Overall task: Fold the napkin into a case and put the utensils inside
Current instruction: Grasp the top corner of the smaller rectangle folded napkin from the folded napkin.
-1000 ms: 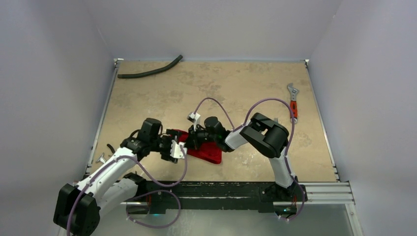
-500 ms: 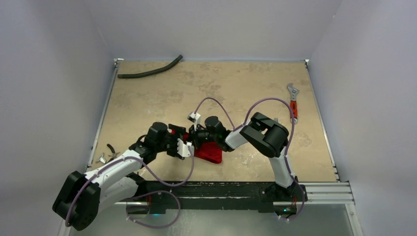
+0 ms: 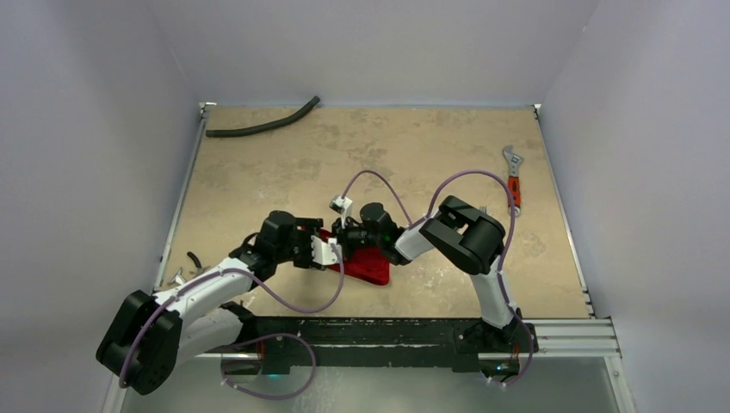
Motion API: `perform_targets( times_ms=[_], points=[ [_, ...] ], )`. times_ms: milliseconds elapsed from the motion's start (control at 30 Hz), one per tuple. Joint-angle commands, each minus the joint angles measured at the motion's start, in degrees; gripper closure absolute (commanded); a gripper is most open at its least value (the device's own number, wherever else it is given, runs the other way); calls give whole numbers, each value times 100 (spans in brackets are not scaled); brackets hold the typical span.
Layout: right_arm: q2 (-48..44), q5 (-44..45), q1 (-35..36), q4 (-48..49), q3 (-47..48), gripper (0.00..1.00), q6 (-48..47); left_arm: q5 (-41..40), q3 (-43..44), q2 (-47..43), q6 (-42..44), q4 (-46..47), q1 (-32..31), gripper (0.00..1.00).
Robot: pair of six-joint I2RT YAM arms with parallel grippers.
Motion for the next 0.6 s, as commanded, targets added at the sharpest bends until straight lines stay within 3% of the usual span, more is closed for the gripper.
perform_targets(
  times_ms=[0,567],
  points=[
    [333,42,4,-802,-249,100,-111,-200,214,185,-142,383,121,28],
    [295,-97,6,-625,-323,99,-87,-152,352,443,-346,324,256,34]
  ],
)
